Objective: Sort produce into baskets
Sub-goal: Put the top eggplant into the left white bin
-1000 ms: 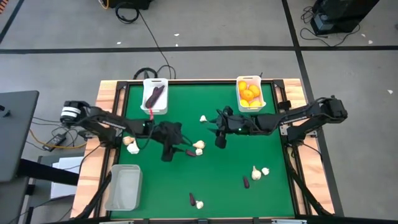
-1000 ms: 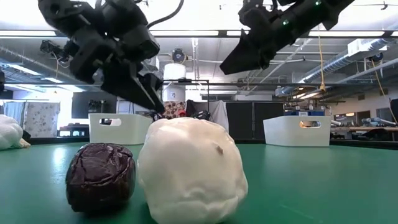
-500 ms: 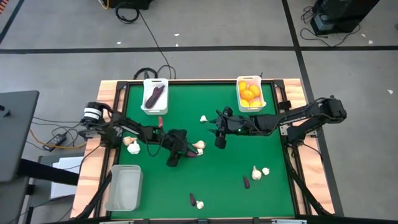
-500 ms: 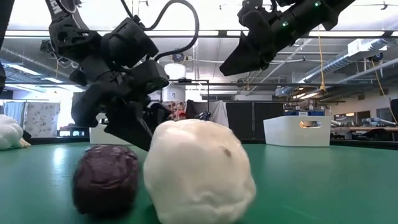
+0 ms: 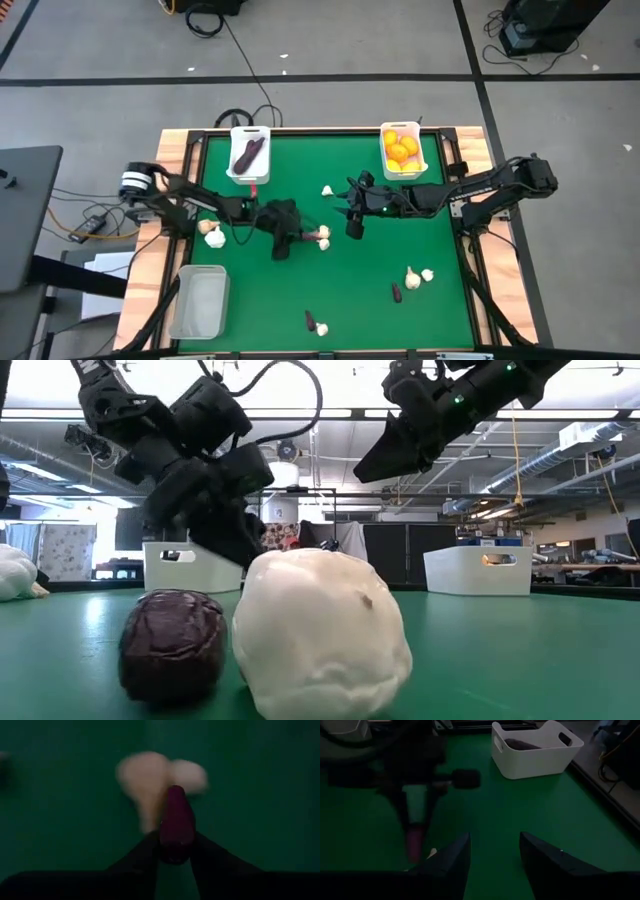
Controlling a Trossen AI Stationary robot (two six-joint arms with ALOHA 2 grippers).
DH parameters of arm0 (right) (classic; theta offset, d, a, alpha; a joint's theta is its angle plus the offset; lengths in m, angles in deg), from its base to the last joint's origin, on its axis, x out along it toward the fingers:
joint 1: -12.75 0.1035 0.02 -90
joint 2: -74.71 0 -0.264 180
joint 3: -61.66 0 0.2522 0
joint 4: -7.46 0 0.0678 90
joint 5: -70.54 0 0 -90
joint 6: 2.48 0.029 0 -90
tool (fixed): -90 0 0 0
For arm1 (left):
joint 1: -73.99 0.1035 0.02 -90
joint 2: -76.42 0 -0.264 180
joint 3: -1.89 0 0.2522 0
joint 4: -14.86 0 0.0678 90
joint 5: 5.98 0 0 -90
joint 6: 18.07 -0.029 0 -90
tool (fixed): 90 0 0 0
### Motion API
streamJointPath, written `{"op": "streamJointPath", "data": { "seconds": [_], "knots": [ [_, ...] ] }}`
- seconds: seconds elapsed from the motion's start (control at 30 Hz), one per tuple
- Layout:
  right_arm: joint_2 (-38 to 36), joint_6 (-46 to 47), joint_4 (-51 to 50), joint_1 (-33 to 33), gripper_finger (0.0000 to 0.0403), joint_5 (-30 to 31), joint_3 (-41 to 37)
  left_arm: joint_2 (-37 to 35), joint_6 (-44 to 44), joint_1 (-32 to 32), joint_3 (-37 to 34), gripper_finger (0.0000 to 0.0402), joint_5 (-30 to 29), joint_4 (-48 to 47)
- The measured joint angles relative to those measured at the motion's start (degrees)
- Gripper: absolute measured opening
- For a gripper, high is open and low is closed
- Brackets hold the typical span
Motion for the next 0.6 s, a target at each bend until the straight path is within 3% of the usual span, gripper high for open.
{"op": "streamJointPath", "data": {
  "seconds": [0.13, 0.27, 0.6],
  "knots": [
    [0.0, 0.01, 0.08, 0.0, 0.0181, -0.18, 0.0, -6.98, 6.72, 5.45, 0.02, 0.011, -0.83, -6.99],
    [0.0, 0.02, 0.09, 0.0, 0.0181, -0.22, 0.0, -14.87, 7.71, 11.11, 0.02, 0.0112, -4.37, -14.78],
    [0.02, 0.05, -0.78, 0.0, 0.0181, -0.65, 0.0, -32.77, 12.16, 23.4, 0.07, 0.0113, -19.34, -29.43]
  ]
}}
